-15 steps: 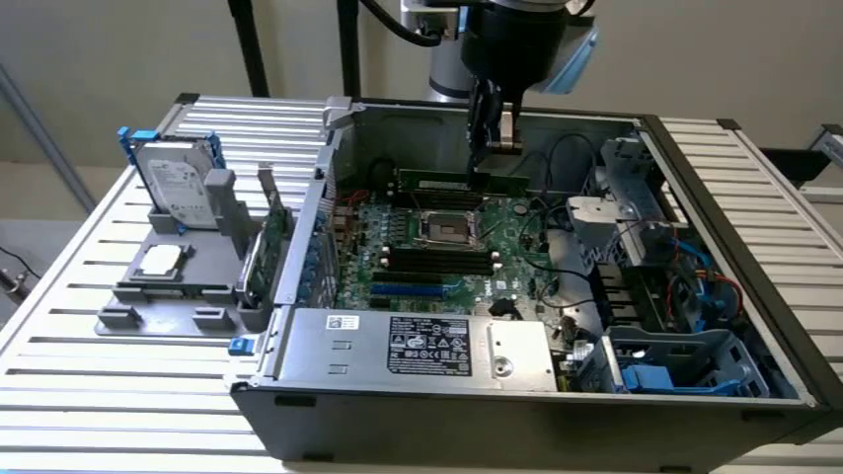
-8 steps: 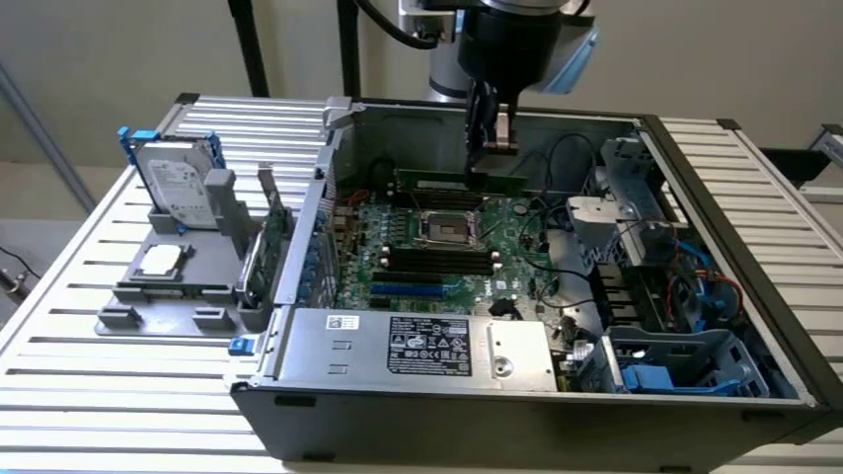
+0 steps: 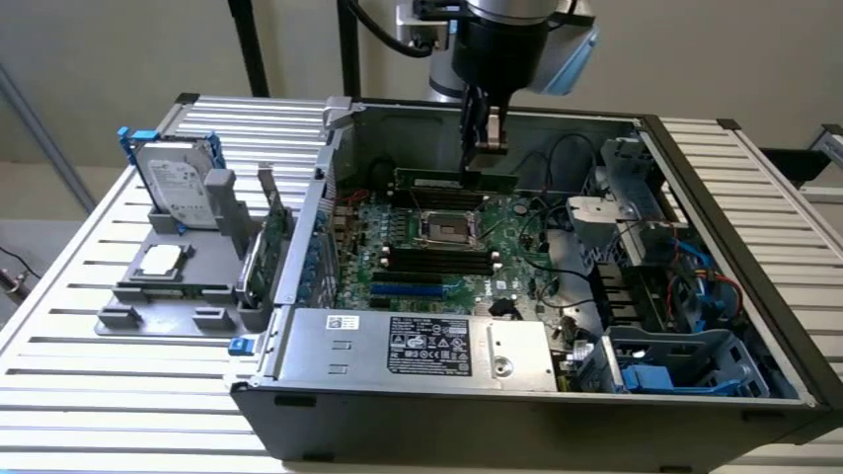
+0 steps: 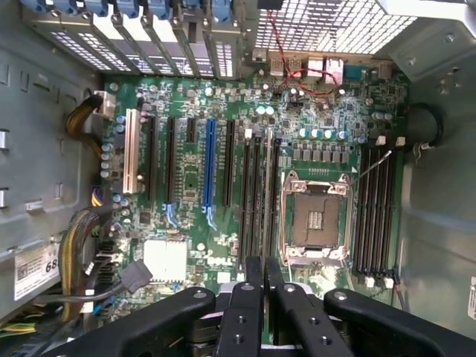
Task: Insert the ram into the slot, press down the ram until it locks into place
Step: 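Insert the ram into the slot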
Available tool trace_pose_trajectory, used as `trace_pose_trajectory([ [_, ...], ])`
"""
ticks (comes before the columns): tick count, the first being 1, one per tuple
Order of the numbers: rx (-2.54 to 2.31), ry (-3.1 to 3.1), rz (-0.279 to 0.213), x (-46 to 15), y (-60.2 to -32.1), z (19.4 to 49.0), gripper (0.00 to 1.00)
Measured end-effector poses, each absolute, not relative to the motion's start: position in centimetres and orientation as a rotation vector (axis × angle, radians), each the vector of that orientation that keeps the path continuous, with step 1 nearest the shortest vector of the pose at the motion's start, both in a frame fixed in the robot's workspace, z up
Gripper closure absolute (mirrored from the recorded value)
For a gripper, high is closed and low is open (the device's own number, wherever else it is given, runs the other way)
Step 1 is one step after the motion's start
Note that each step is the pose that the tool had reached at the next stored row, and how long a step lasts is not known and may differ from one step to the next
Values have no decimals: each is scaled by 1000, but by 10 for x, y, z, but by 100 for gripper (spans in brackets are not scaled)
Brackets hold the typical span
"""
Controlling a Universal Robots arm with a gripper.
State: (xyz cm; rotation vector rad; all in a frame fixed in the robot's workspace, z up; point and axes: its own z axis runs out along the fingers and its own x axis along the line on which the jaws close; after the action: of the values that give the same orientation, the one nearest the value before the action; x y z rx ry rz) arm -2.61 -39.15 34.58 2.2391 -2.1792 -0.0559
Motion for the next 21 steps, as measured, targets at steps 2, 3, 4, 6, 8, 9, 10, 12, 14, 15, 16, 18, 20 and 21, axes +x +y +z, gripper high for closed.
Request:
trace_pose_trajectory([
  [2, 2239, -2179, -56, -26, -391, 342, 87],
  [3, 2239, -2179, -56, -26, -391, 340, 87],
  [4, 2239, -2179, -56, -26, -391, 338, 87],
  [6, 2239, -2179, -56, -26, -391, 335, 87],
  [8, 2239, -2179, -56, -26, -391, 331, 87],
  [9, 2239, -2179, -56, -26, -391, 329, 87],
  [10, 2239, -2179, -56, -26, -391, 328, 87],
  [12, 2239, -2179, -56, -26, -391, 324, 87],
  [14, 2239, -2179, -56, -26, -391, 320, 87],
  [15, 2239, -2179, -56, -26, -391, 319, 87],
  [16, 2239, -2179, -56, -26, -391, 317, 87],
  [18, 2239, -2179, -56, -26, -391, 313, 87],
  [20, 2239, -2179, -56, -26, -392, 310, 87],
  [21, 2239, -2179, -56, -26, -393, 308, 87],
])
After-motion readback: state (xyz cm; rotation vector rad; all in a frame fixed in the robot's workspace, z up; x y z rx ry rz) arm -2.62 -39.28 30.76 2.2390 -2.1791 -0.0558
